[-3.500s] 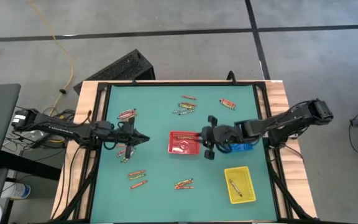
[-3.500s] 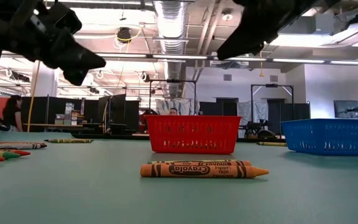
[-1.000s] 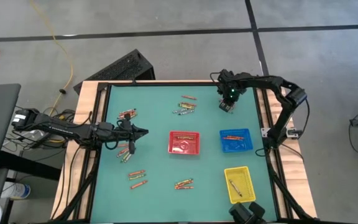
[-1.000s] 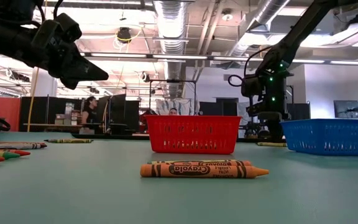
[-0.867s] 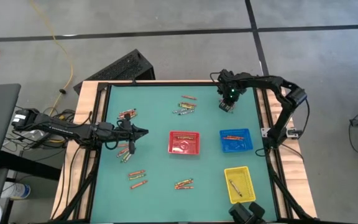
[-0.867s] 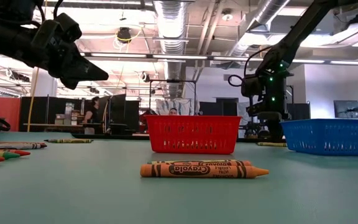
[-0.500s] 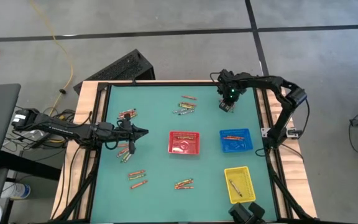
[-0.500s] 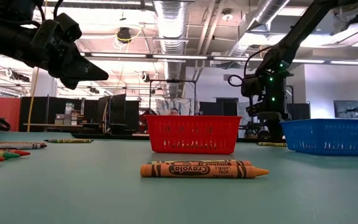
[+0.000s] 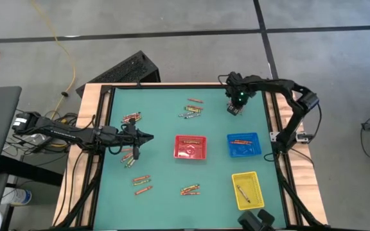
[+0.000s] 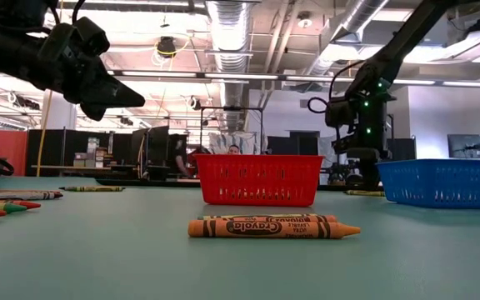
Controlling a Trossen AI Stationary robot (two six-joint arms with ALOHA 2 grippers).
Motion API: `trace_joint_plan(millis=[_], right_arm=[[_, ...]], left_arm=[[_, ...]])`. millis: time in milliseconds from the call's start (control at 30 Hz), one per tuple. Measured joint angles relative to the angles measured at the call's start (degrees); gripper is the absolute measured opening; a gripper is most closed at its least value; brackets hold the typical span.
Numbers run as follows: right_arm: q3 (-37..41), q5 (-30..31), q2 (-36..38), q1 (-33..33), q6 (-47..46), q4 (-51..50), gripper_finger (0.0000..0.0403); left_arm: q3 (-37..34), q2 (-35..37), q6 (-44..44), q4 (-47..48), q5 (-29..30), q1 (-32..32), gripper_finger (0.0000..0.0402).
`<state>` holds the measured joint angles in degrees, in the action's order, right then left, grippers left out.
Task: Sort crayons
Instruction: Put the orange crayon into the blue basket
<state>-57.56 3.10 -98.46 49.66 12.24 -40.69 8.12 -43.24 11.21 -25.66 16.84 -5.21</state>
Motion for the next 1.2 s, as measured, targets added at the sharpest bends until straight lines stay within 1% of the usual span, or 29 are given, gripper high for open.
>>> trace_joint_plan(millis=[100, 233, 533, 600, 733, 833, 1033, 1200], right_arm=[[-0.05, -0.22, 2.07, -0.08, -0.28, 0.18, 0.0048], [0.07, -0.27, 2.64, -0.58, -1.91, 0.44, 0.0044], [-0.1, 0.41, -0.94, -0.46, -1.43, 2.54, 0.0042], [-0.13, 1.57, -1.2, -0.45, -1.36, 3.11, 0.0042], [-0.11, 1.57, -1.2, -0.55, -1.25, 5.01, 0.0041], [-0.11, 1.54, -1.18, -0.41, -1.25, 5.07, 0.0033], [-0.11, 1.55, -1.11, -0.41, -1.36, 5.2, 0.0005], [-0.09, 1.79, -1.11, -1.21, -3.13, 5.34, 0.0003]], left_arm=[[0.0, 0.0, 0.1, 0.58, 0.0, 0.0, 0.0011], [0.0, 0.01, 0.14, 0.65, 0.0, 0.0, 0.0011], [0.0, 0.0, 0.65, 1.06, 0.0, 0.0, 0.0011], [0.0, 0.02, 0.65, 1.09, 0.0, 0.0, 0.0011], [0.0, 0.01, 0.65, 1.84, 0.01, 0.0, 0.0011], [0.0, 0.0, 0.65, 2.34, 0.02, 0.0, 0.0011], [0.0, 0.0, 0.31, 2.35, 0.23, 0.0, 0.0011], [0.0, 0.0, 0.5, 2.33, 0.32, 0.0, 0.0011]])
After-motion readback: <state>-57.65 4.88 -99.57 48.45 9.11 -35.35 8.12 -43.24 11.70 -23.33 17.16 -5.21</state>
